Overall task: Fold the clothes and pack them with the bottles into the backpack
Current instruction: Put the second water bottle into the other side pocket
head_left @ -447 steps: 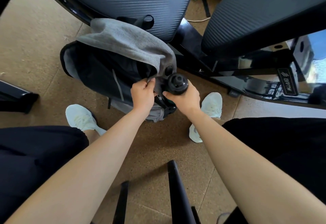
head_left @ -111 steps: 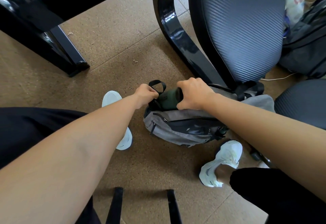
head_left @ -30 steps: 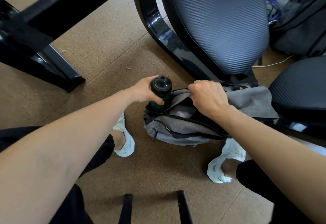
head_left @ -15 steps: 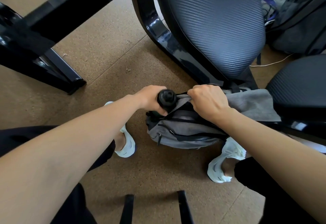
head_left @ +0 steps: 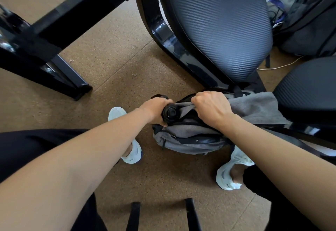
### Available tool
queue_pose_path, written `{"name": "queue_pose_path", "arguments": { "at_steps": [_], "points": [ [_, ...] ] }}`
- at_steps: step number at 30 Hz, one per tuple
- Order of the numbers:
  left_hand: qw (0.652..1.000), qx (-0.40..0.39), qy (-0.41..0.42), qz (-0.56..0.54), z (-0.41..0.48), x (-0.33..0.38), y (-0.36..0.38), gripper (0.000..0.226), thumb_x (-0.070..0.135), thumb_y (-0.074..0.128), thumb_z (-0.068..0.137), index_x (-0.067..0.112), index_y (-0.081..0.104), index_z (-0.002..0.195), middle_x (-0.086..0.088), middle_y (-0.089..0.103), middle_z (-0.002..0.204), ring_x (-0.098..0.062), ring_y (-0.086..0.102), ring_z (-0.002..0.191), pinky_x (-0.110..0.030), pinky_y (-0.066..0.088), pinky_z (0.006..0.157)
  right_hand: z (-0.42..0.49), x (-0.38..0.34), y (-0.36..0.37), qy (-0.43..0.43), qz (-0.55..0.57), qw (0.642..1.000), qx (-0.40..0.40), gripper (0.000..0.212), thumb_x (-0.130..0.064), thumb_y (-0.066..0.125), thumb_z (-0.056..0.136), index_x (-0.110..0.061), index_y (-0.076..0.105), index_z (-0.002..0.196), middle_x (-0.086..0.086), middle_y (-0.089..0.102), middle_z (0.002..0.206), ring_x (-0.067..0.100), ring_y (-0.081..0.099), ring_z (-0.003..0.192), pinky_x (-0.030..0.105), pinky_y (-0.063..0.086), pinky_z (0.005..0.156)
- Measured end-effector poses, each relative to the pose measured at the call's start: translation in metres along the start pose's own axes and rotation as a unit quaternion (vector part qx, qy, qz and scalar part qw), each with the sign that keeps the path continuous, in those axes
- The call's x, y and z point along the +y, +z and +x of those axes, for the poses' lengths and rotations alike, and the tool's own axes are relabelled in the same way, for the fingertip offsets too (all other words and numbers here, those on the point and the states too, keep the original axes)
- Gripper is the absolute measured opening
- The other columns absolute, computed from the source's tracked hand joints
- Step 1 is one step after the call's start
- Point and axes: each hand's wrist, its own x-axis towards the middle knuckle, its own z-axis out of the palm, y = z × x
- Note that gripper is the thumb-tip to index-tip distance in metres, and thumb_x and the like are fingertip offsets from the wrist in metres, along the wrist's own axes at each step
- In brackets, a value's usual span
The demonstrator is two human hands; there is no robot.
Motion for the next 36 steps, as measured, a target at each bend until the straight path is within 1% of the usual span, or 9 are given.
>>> {"name": "queue_pose_path", "arguments": {
  "at_steps": [4,8,10,12,17,21,25,29,36],
  "points": [
    [1.000,-0.005,-0.013,0.018,-0.001,0.001,-0.004,0.081,0.054,0.090,0.062,0.040,0.051,0.132,0.005,0.064,0.128,-0.026,0.060,0.120,-0.049,0.053,0.097,-0.006,0.002,0.004,0.013,0.008,0.995,0.094,0.019,-0.011,0.083,0.072,-0.015,0.065,0.076,0.003,0.065,0.073,0.027,0.064,0.068,0.032,0.038,0.055],
    [1.000,0.008,0.000,-0.022,-0.002,-0.004,-0.003,0.080,0.051,0.088,0.064,0.035,0.054,0.134,0.004,0.065,0.128,-0.024,0.061,0.119,-0.044,0.050,0.099,-0.034,-0.021,0.001,-0.077,0.029,0.973,0.214,0.013,-0.010,0.064,0.090,-0.008,0.065,0.103,0.012,0.061,0.100,0.032,0.053,0.088,0.042,0.042,0.073],
    [0.999,0.013,-0.010,-0.042,-0.006,-0.007,0.000,0.085,0.050,0.089,0.062,0.036,0.052,0.137,0.004,0.063,0.131,-0.024,0.060,0.120,-0.043,0.051,0.098,-0.051,-0.042,0.007,-0.070,0.133,0.971,0.188,0.007,-0.013,0.070,0.089,-0.008,0.066,0.090,0.009,0.062,0.088,0.029,0.056,0.081,0.040,0.046,0.069],
    [0.998,0.013,-0.014,-0.059,-0.006,-0.007,0.001,0.092,0.057,0.088,0.056,0.038,0.051,0.138,0.003,0.060,0.131,-0.024,0.059,0.120,-0.045,0.052,0.097,-0.061,-0.056,0.016,0.100,0.319,0.940,0.061,0.020,-0.032,0.076,0.089,-0.013,0.070,0.093,0.001,0.068,0.087,0.021,0.065,0.083,0.035,0.053,0.071],
    [0.992,0.072,0.050,-0.087,-0.007,-0.002,0.002,0.083,0.069,0.078,0.056,0.042,0.051,0.130,0.010,0.058,0.121,-0.019,0.055,0.117,-0.049,0.049,0.098,-0.026,-0.047,0.010,0.373,0.812,0.448,-0.017,0.038,-0.044,0.081,0.084,-0.023,0.070,0.114,-0.006,0.078,0.105,0.015,0.072,0.104,0.031,0.056,0.086],
    [0.988,0.100,0.117,-0.029,-0.012,0.000,-0.007,0.072,0.047,0.085,0.069,0.036,0.051,0.132,0.012,0.050,0.117,-0.018,0.052,0.115,-0.041,0.048,0.092,0.003,-0.040,0.017,0.454,0.826,0.333,0.024,0.046,-0.038,0.078,0.088,-0.010,0.065,0.123,0.010,0.073,0.118,0.028,0.069,0.111,0.046,0.054,0.102],
    [0.984,0.080,0.137,0.086,-0.012,0.005,-0.015,0.071,0.053,0.082,0.076,0.032,0.050,0.136,0.011,0.033,0.106,-0.021,0.051,0.107,-0.036,0.042,0.073,0.001,-0.039,0.019,0.450,0.825,0.343,0.005,0.033,-0.021,0.067,0.098,-0.001,0.064,0.124,0.017,0.071,0.122,0.033,0.067,0.115,0.051,0.051,0.106],
    [0.994,0.082,0.054,0.056,-0.003,0.003,-0.033,0.078,0.063,0.080,0.073,0.024,0.055,0.135,0.000,0.053,0.120,-0.031,0.059,0.112,-0.042,0.049,0.091,-0.012,-0.038,0.021,0.425,0.809,0.403,0.056,0.027,-0.011,0.063,0.100,0.000,0.062,0.124,0.016,0.072,0.119,0.029,0.071,0.110,0.049,0.056,0.099],
    [0.989,-0.001,0.097,0.111,0.005,0.018,-0.038,0.074,0.046,0.088,0.069,0.021,0.058,0.131,-0.001,0.053,0.122,-0.031,0.061,0.112,-0.045,0.052,0.091,-0.009,-0.032,0.012,0.417,0.822,0.373,0.104,0.033,-0.005,0.063,0.099,0.000,0.057,0.131,0.017,0.070,0.123,0.027,0.070,0.113,0.041,0.061,0.087]
  ]
}}
